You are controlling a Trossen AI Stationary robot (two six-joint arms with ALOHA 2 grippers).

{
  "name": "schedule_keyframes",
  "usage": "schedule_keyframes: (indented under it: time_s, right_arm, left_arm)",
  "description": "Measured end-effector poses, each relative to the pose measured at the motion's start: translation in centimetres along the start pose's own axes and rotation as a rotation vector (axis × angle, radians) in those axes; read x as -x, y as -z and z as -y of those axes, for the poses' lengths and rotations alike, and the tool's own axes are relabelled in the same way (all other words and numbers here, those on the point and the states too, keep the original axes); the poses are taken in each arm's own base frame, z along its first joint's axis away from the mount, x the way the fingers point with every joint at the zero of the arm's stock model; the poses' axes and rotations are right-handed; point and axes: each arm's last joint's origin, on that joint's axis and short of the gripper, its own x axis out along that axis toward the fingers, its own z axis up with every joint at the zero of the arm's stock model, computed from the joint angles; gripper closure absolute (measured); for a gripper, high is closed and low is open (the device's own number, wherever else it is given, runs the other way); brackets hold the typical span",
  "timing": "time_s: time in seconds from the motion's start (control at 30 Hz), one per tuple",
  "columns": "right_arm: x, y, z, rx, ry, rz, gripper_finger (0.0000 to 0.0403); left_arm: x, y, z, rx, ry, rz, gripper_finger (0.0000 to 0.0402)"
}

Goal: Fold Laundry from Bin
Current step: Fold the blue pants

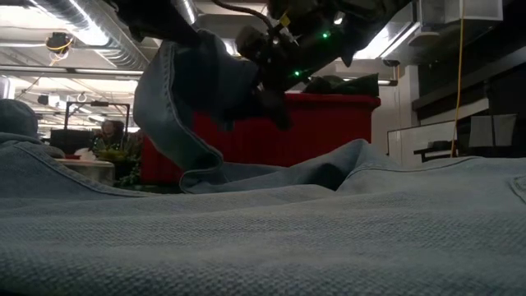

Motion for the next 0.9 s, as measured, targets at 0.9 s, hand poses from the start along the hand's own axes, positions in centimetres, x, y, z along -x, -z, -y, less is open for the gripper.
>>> schedule_keyframes:
  time_s: [0.9]
  right_arm:
    - [1.1, -1.9, 4.4, 0.027, 0.337, -0.214, 0.0396]
  left_arm:
    - [0.0, -0.1, -0.1, -0.006, -0.067, 0.03, 0.0275]
